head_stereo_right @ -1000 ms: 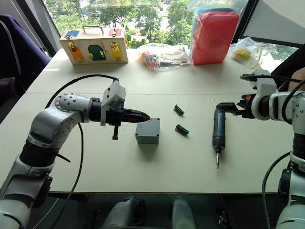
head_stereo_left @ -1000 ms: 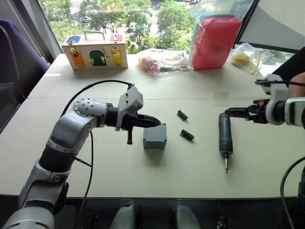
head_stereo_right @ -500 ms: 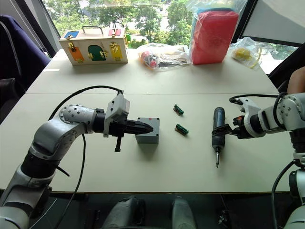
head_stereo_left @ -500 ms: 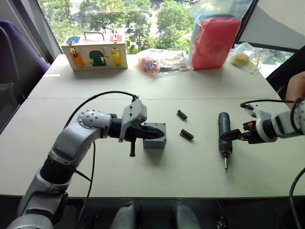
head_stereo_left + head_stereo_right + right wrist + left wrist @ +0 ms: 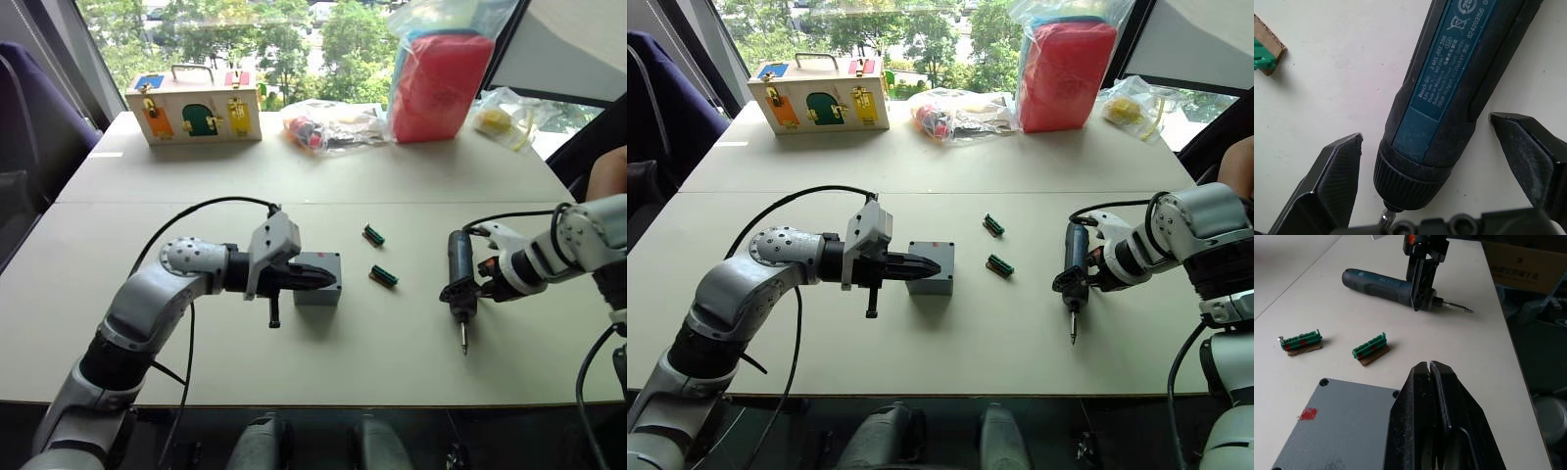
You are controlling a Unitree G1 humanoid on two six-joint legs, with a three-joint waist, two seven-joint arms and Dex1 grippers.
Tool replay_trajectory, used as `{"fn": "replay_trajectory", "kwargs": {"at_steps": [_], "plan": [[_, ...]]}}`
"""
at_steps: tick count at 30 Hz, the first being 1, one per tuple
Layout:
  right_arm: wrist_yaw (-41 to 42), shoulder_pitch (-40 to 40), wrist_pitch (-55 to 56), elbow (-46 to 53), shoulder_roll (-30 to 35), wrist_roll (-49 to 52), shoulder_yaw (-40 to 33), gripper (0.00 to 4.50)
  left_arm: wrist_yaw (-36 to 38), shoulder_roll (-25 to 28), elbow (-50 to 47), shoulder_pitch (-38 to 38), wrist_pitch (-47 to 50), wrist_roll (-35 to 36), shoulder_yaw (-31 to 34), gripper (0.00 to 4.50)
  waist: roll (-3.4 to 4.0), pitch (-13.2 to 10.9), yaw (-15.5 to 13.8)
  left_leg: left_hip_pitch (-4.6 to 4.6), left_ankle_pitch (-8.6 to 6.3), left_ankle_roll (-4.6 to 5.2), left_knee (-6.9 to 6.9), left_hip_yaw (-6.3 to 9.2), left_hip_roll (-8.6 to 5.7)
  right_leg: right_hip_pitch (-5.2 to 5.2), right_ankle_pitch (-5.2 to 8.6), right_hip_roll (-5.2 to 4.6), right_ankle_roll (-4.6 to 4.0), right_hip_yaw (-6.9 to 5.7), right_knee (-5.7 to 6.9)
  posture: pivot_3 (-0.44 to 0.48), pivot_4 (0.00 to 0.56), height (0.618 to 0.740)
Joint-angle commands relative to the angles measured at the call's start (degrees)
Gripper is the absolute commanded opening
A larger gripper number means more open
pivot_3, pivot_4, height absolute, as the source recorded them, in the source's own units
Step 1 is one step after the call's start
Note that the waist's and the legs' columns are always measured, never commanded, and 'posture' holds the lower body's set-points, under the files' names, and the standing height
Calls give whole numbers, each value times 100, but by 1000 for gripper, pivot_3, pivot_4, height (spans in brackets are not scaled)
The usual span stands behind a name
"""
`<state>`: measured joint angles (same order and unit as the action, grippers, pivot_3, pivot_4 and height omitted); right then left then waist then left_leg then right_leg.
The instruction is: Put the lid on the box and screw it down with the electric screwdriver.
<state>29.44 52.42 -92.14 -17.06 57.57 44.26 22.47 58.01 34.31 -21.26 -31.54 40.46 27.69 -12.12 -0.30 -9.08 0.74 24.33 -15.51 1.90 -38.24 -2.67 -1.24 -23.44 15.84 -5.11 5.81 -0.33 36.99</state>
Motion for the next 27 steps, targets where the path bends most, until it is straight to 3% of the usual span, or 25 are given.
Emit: {"fn": "replay_trajectory", "kwargs": {"at_steps": [1, 6, 13, 17, 21, 24, 27], "plan": [[214, 43, 122, -79, -146, -531, 327, 3412, -48, -7, -23, -41, -158, -46, 45, 0, -3, 2, 4, -2, 0, 0, 0, 0, 0, 2, 0, 0, 0, 0, 0, 0, 150, 740], [612, 40, 405, -29, -35, -1092, 672, 1829, -76, 40, -25, 9, -174, -52, 81, 0, -24, 14, 2, -4, 0, 0, 0, 1, 0, 4, 0, 0, 0, 0, -1, 0, 150, 740], [966, 264, 447, -273, 108, -1504, 340, 1819, -104, 128, 85, 78, -203, -43, 221, 0, -24, 15, -10, -6, -1, -1, 0, 2, 0, 6, 0, -5, -1, 0, -2, 0, 150, 740], [741, 1025, 1122, -1344, -393, -1707, -711, 1819, -114, 109, 362, -15, -239, 4, 374, 0, -4, 3, -1, -1, -1, -2, 1, -1, -9, -3, -1, -17, -2, 1, 0, 0, 150, 740], [249, 1579, 2951, -2225, -979, -1345, -2596, 1819, -9, 45, 790, -223, -211, 124, 553, 0, 17, -11, 10, 16, 26, -48, 17, -8, -8, -33, -1, -5, -1, 4, 4, 0, 150, 740], [-350, 1089, 5017, -1314, -1679, -1006, -4122, 1819, 73, -3, 1170, -417, -194, 168, 613, 0, 9, -15, -7, 19, 32, -57, 31, -8, 0, -37, -1, 8, -1, 3, 2, 0, 150, 740], [-505, 544, 4211, -110, -2249, -361, -4516, 1819, 237, 63, 1393, -533, -163, 114, 533, 0, 12, -17, -32, 21, 33, -58, 23, -5, 4, -32, -1, 16, 0, -2, 10, 0, 150, 740]]}}
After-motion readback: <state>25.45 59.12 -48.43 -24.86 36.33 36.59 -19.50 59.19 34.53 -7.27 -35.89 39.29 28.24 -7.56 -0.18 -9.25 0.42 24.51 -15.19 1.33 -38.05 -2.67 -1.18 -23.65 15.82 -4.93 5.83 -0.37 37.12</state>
